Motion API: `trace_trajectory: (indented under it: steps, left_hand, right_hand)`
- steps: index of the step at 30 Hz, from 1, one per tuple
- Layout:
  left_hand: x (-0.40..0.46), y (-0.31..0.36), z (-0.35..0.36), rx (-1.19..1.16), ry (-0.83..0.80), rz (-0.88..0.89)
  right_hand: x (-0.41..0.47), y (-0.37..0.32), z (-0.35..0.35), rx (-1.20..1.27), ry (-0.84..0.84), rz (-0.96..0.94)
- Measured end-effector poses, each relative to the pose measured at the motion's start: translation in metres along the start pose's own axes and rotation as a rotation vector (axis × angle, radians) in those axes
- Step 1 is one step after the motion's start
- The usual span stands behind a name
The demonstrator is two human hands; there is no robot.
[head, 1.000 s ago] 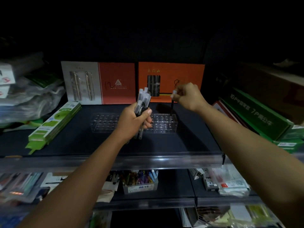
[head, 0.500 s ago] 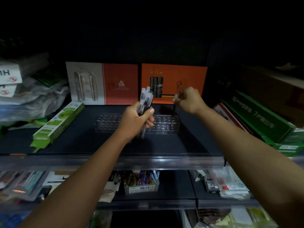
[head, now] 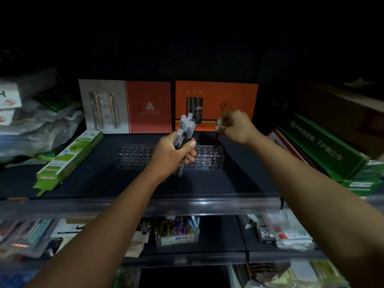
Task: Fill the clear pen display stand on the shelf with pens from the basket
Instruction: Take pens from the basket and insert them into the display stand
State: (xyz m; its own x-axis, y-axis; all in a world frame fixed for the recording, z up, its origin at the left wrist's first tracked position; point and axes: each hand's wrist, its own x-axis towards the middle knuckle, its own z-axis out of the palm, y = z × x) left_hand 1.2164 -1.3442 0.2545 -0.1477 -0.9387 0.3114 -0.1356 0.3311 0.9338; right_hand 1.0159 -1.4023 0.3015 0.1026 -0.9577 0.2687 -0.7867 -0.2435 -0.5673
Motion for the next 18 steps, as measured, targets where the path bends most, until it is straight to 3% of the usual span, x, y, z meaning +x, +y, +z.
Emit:
trace_trajectory:
  steps: [5, 9, 18]
  left_hand:
    - [0.000, 0.000, 0.003, -0.007, -0.027, 0.002]
    - [-0.001, 0.001, 0.006, -0.010, -0.039, 0.012]
    - [-0.009, 0.009, 0.012, -0.070, -0.098, 0.023]
  right_hand:
    - [-0.002, 0.000, -0.004, -0.039, 0.070, -0.054]
    - [-0.011, -0.013, -0.014, -0.030, 0.121, -0.217]
    - [-0.040, -0.043, -0.032, 0.270, -0.252, -0.348]
